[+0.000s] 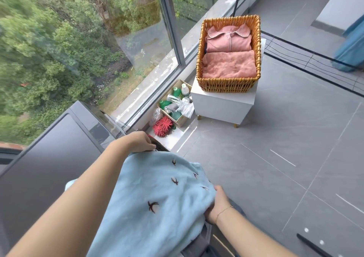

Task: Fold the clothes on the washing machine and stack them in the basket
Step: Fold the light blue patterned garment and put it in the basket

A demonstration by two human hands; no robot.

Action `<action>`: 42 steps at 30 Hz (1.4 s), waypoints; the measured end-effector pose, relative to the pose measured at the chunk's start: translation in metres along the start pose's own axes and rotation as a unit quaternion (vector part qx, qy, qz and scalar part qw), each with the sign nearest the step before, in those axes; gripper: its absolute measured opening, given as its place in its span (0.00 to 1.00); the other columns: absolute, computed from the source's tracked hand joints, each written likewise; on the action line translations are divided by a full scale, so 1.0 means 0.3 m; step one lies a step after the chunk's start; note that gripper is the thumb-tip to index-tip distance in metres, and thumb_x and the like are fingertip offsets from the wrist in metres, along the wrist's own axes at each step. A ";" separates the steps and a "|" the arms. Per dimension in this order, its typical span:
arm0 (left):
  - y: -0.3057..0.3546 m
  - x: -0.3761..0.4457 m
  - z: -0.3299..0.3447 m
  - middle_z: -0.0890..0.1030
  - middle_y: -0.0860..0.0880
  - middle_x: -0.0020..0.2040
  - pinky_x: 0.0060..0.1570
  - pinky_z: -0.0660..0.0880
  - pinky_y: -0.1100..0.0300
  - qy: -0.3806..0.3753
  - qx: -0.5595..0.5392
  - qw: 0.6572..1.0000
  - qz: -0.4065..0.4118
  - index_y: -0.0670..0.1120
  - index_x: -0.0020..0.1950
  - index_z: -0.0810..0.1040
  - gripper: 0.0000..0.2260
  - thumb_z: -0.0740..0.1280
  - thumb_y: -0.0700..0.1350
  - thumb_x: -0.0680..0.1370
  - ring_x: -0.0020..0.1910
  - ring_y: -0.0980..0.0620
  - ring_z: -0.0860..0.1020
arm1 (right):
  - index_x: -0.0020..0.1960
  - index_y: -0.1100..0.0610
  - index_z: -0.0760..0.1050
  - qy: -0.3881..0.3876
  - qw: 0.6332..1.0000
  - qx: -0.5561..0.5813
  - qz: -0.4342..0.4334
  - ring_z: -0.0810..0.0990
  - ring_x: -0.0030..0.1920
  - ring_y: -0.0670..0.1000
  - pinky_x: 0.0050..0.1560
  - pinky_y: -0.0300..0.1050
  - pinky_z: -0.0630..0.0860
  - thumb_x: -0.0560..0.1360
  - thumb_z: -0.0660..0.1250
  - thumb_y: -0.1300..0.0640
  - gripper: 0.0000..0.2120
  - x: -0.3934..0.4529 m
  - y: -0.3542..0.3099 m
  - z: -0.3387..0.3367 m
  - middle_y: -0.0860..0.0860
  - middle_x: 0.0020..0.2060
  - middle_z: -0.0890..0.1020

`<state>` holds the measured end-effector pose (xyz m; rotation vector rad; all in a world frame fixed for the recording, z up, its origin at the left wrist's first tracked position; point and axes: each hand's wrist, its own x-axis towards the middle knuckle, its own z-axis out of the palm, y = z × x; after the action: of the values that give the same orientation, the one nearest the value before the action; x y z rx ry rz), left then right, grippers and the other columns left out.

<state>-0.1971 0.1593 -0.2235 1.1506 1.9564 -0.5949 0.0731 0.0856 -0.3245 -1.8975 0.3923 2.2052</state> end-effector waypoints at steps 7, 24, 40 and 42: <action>0.042 -0.056 0.043 0.79 0.44 0.52 0.46 0.68 0.58 0.033 0.083 0.996 0.020 0.42 0.55 0.79 0.18 0.62 0.56 0.79 0.52 0.44 0.76 | 0.52 0.57 0.80 -0.075 0.995 -0.061 0.020 0.84 0.46 0.58 0.40 0.46 0.79 0.68 0.69 0.46 0.18 -0.059 0.004 0.010 0.57 0.48 0.85; -0.006 -0.109 0.085 0.81 0.46 0.52 0.42 0.70 0.56 0.278 0.030 0.960 -0.014 0.47 0.50 0.76 0.16 0.58 0.58 0.81 0.51 0.44 0.78 | 0.35 0.54 0.68 -0.155 0.977 -0.138 -0.051 0.57 0.18 0.44 0.17 0.35 0.55 0.72 0.70 0.43 0.18 -0.202 0.040 -0.105 0.47 0.21 0.59; -0.079 -0.148 0.199 0.78 0.41 0.51 0.41 0.65 0.52 0.381 -0.035 0.923 -0.028 0.42 0.52 0.70 0.17 0.52 0.55 0.83 0.52 0.39 0.78 | 0.30 0.53 0.64 -0.336 0.853 -0.378 -0.128 0.61 0.25 0.46 0.26 0.37 0.62 0.74 0.71 0.48 0.21 -0.297 0.019 -0.191 0.48 0.24 0.60; -0.073 -0.155 0.211 0.76 0.41 0.54 0.46 0.67 0.49 0.387 -0.039 0.921 -0.027 0.42 0.54 0.71 0.17 0.52 0.54 0.83 0.55 0.40 0.75 | 0.28 0.53 0.62 -0.259 0.853 -0.423 -0.161 0.60 0.24 0.47 0.26 0.39 0.62 0.76 0.68 0.48 0.23 -0.287 0.035 -0.195 0.48 0.23 0.59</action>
<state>-0.1786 0.0798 -0.2231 1.4166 2.6451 -0.0628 0.1376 0.0578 -0.2468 -1.3455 -1.0650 2.7005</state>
